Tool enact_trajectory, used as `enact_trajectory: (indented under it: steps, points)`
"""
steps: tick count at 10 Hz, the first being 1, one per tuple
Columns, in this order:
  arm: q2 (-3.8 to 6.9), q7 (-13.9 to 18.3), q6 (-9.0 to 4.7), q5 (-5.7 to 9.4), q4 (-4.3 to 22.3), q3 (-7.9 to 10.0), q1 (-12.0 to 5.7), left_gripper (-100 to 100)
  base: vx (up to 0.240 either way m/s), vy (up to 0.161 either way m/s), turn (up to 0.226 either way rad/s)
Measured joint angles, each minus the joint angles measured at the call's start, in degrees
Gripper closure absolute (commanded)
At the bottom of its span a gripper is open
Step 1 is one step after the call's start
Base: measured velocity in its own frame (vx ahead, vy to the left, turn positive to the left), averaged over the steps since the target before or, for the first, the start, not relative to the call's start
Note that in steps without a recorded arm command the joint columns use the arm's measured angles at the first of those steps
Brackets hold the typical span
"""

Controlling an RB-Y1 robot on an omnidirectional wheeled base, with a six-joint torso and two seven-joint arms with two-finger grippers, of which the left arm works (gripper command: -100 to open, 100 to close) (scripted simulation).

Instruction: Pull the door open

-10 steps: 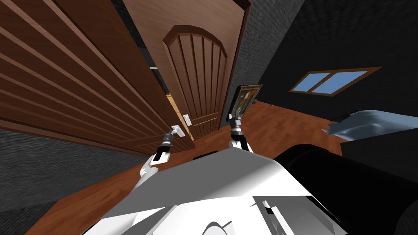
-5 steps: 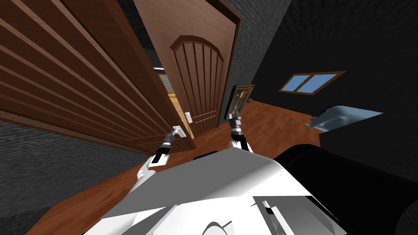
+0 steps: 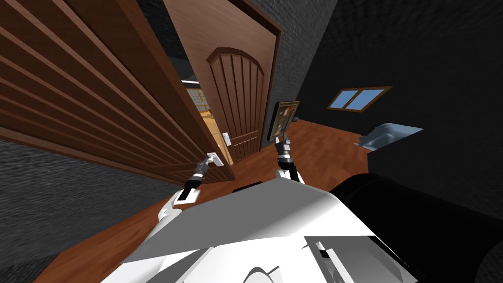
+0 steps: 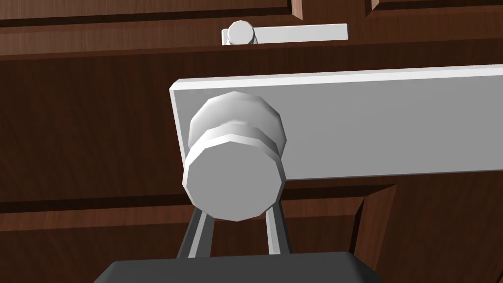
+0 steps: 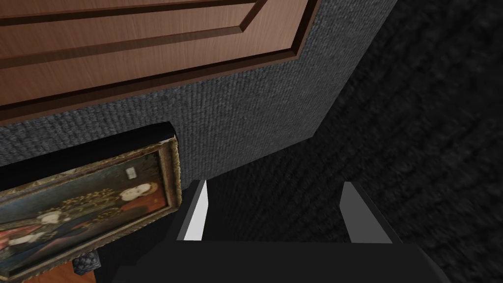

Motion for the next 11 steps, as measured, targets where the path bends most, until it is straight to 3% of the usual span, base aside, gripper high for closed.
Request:
enact_trajectory:
  steps: [1,2,4,5,6,11]
  points:
    - [0.35,0.3,0.08,-0.02,-1.1,-0.33,1.12,100,-0.160,0.134,-0.173]
    - [1.43,1.0,-0.24,-0.02,-2.1,-0.98,2.08,100,-0.210,0.146,-0.138]
    - [2.78,2.1,-2.28,-0.07,-2.6,-1.96,3.11,100,-0.139,0.085,-0.045]
    - [2.87,2.2,-2.37,-0.09,-2.5,-2.07,3.31,100,-0.144,0.084,-0.149]
    - [3.78,2.6,-2.87,-0.03,-2.8,-2.06,4.10,100,-0.205,0.128,-0.138]
    - [7.05,5.1,-7.62,-0.12,-2.2,-3.37,5.76,100,-0.149,0.087,-0.102]
